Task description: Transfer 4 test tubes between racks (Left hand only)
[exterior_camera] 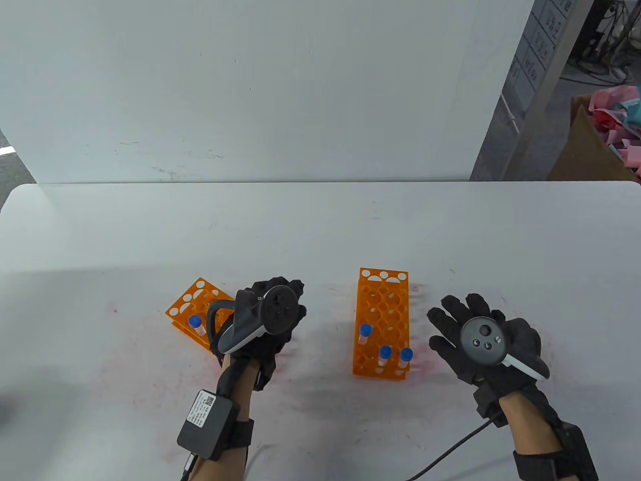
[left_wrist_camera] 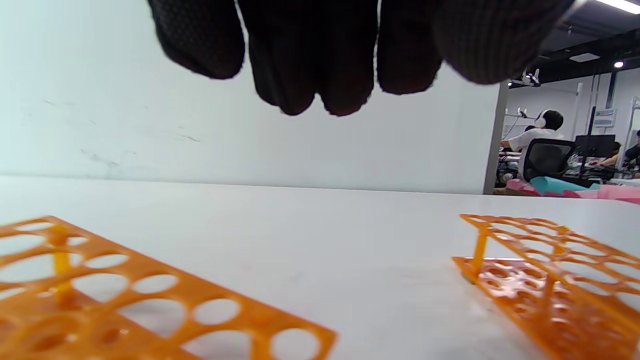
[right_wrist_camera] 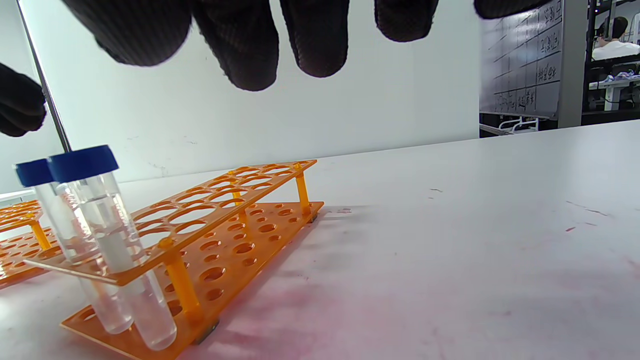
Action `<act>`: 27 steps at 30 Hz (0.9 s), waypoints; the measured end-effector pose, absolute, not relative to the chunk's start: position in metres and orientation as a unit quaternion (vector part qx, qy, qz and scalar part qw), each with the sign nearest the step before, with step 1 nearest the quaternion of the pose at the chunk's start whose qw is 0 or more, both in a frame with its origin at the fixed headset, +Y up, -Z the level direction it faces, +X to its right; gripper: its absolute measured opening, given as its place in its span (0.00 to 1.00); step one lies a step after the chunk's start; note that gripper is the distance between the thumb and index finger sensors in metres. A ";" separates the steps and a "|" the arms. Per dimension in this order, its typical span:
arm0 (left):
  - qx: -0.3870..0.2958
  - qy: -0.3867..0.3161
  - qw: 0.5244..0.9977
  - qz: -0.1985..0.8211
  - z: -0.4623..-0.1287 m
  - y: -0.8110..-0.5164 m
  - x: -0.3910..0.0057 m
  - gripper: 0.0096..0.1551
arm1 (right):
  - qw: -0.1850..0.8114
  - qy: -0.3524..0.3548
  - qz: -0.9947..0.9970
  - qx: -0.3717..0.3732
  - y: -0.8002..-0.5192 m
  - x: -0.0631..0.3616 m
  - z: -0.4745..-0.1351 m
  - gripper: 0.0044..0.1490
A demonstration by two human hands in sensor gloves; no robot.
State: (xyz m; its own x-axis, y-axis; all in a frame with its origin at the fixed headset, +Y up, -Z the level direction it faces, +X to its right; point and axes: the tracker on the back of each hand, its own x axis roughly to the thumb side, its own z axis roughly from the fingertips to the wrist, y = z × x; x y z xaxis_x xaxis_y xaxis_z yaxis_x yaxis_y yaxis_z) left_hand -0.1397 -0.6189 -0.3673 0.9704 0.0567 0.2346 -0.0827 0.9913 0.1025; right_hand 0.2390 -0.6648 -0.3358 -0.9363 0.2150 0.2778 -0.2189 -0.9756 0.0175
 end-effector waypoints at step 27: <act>0.039 0.057 0.996 0.053 -0.372 -0.634 -0.245 0.33 | 0.105 0.006 0.984 0.141 -0.668 0.237 -0.337 0.38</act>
